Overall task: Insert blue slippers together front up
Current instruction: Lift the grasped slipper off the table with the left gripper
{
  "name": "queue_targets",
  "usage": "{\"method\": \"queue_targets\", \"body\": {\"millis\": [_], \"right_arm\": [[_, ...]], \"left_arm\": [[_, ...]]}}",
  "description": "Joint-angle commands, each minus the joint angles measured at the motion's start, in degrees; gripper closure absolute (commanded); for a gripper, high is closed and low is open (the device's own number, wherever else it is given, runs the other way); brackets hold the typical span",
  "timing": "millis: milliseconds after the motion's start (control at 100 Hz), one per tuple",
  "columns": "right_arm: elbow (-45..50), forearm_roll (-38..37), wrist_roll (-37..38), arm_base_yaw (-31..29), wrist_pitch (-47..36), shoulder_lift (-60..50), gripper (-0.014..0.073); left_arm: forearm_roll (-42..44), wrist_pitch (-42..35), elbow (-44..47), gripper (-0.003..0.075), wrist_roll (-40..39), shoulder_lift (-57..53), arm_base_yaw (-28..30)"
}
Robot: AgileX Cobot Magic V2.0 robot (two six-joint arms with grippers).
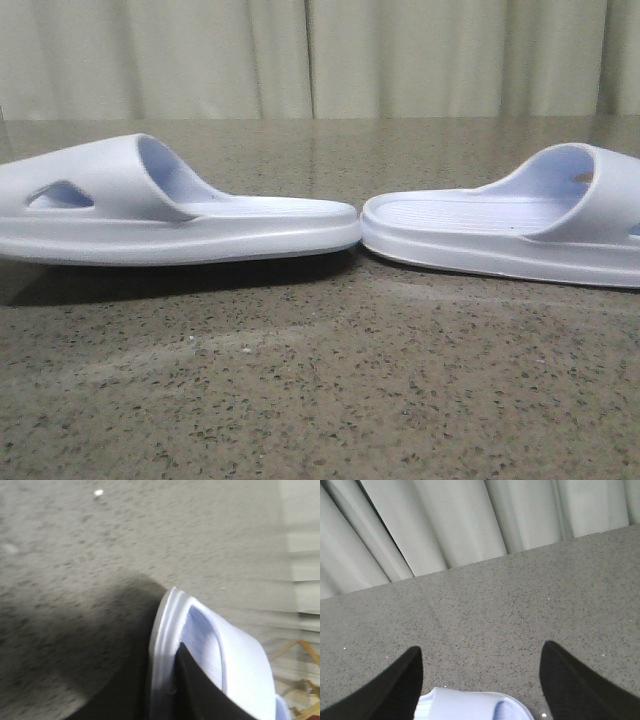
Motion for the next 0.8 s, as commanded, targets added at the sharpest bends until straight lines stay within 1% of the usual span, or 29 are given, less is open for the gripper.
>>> {"method": "queue_targets", "body": {"millis": [0, 150, 270, 380, 500, 650, 720, 790], "right_arm": [[-1.69, -0.17, -0.1, -0.29, -4.22, 0.81, 0.0162], [-1.69, -0.42, -0.1, -0.29, -4.08, 0.81, 0.0162], [-1.69, -0.8, -0.1, -0.29, -3.71, 0.81, 0.0162], [-1.52, -1.5, 0.22, -0.29, -2.89, 0.81, 0.0162], [0.09, -5.94, 6.42, -0.29, -2.65, 0.91, 0.0162], [3.26, -12.3, 18.17, -0.29, -1.97, 2.03, 0.0162], [5.03, -13.36, 22.99, -0.29, -1.97, 2.13, 0.0162], [6.73, -13.37, 25.93, -0.29, -2.08, 2.26, 0.0162]], "left_arm": [[-10.04, 0.4, -1.29, 0.0701, 5.65, -0.28, -0.48], [-18.66, 2.15, -1.29, 0.0701, 11.62, -0.28, -0.48], [-23.07, 2.89, -1.29, 0.0701, 14.88, -0.41, -0.48], [-26.16, 4.81, -1.29, 0.0701, 16.09, -0.41, -0.48], [-29.28, 7.58, -1.29, 0.0701, 17.51, -0.41, -0.48], [-30.33, 9.16, -1.41, 0.0701, 17.99, -0.41, -0.48], [-30.33, 9.16, -1.41, 0.0701, 18.32, -0.41, -0.48], [-30.33, 9.16, -1.41, 0.0701, 18.57, -0.41, -0.38]]}}
